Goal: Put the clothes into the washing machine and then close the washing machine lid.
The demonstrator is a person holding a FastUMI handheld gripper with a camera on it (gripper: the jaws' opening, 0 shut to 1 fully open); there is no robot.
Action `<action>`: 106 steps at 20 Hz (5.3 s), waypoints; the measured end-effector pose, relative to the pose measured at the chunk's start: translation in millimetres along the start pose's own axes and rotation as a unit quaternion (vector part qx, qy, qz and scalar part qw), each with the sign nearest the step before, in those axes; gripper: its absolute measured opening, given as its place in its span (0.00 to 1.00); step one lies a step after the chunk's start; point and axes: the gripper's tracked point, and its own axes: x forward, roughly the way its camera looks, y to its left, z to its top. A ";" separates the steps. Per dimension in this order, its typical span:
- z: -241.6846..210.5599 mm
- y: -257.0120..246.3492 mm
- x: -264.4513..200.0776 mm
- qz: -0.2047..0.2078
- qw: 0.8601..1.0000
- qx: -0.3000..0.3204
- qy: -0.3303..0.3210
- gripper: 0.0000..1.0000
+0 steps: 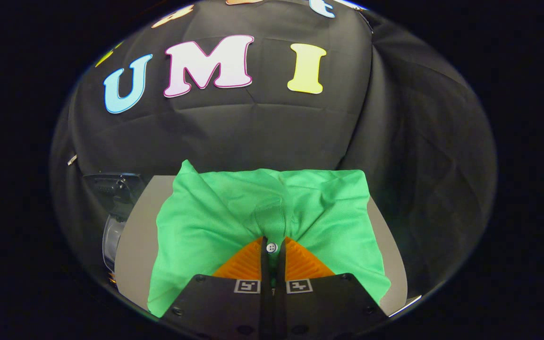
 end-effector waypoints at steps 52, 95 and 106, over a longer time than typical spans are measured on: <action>-8.7 445.6 -76.3 0.367 0.914 -0.131 -0.110 0.05; 69.1 423.9 0.2 0.273 0.918 -0.044 -0.285 0.99; 84.5 371.7 64.8 0.134 0.959 0.015 -0.250 0.99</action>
